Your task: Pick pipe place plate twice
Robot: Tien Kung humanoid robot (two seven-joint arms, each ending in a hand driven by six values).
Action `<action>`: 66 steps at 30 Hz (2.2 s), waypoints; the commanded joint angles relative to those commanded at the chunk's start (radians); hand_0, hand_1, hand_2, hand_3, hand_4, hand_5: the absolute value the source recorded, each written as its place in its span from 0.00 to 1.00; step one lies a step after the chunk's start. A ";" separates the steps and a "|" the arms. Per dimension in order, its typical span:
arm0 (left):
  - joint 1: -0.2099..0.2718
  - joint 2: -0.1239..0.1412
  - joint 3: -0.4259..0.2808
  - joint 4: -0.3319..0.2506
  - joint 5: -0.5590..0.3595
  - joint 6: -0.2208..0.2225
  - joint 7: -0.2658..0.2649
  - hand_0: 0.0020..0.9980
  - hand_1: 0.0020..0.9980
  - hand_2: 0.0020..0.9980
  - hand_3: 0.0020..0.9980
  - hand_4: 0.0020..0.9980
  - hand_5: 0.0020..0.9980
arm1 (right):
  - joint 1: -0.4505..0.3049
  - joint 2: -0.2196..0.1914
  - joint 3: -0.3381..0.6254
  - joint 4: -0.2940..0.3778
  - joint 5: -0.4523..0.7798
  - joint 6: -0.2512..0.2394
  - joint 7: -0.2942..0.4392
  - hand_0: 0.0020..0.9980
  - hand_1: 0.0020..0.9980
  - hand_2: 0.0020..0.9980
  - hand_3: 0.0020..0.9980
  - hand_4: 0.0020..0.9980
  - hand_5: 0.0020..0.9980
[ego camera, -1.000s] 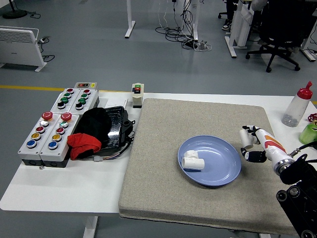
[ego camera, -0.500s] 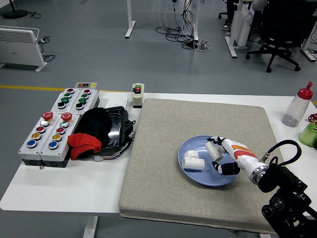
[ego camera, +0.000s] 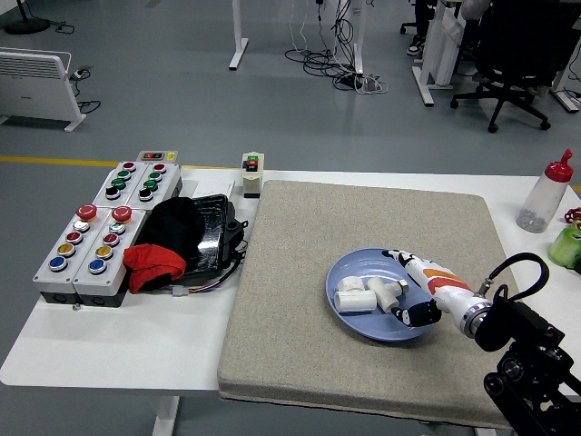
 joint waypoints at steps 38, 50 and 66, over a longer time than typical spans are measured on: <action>0.002 -0.002 -0.022 0.002 0.043 0.004 0.010 0.69 0.66 0.68 0.61 0.25 1.00 | -0.282 0.063 0.665 0.090 1.254 -0.289 0.205 0.83 0.79 0.89 0.84 0.59 0.43; -0.002 -0.002 -0.012 0.002 0.030 0.001 0.002 0.69 0.66 0.68 0.61 0.25 1.00 | -0.315 0.062 0.702 0.099 1.379 -0.290 0.236 0.80 0.77 0.85 0.81 0.57 0.46; -0.011 -0.002 -0.002 0.002 0.018 -0.002 -0.003 0.69 0.66 0.68 0.61 0.25 1.00 | -0.322 0.063 0.741 0.110 1.438 -0.268 0.232 0.80 0.76 0.84 0.81 0.55 0.51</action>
